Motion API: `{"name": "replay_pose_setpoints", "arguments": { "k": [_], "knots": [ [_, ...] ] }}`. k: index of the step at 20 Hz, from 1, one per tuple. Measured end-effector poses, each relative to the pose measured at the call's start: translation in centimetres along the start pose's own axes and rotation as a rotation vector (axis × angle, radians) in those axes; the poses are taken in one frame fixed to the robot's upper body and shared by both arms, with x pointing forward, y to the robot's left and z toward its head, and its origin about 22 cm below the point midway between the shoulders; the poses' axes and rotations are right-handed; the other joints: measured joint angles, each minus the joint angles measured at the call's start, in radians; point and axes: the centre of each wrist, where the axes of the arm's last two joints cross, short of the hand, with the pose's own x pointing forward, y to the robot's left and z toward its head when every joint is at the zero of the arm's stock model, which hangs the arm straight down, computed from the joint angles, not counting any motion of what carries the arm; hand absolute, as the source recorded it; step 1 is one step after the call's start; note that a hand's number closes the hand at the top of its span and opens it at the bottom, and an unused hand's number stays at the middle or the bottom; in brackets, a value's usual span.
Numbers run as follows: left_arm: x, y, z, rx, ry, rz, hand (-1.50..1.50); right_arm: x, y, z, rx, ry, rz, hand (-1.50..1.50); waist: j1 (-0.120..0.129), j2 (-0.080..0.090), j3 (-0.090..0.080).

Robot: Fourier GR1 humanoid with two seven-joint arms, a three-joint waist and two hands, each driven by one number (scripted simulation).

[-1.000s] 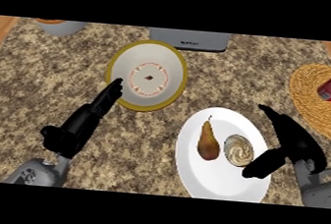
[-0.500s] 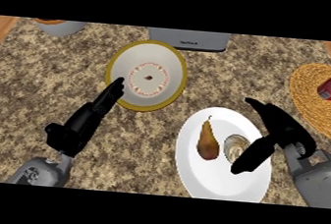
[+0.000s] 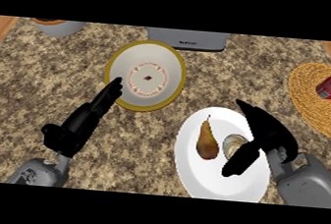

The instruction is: Pick the cupcake from the plate and place it in the bowl

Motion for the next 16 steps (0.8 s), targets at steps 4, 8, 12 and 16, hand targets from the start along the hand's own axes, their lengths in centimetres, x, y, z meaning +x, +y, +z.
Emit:
{"name": "replay_pose_setpoints", "arguments": {
  "k": [4,8,12,16],
  "knots": [
    [0.2,0.5,0.3,0.0,0.001,0.003,0.0,0.3,1.2,0.3,-0.045,-0.007,0.03,-1.5,-0.001,0.0,0.0],
    [0.0,0.3,0.2,0.006,0.007,0.007,0.0,-0.4,2.3,-0.1,-0.103,0.019,0.076,-1.5,-0.003,0.0,0.0],
    [0.0,0.4,0.3,0.005,0.003,0.001,0.0,-0.7,2.3,-1.0,-0.14,0.054,0.085,-1.5,-0.001,0.001,0.0],
    [-0.2,0.5,0.3,0.007,0.0,0.003,0.0,-1.8,3.3,-1.7,-0.141,0.093,0.091,-1.5,-0.003,0.001,0.0]
  ]
}}
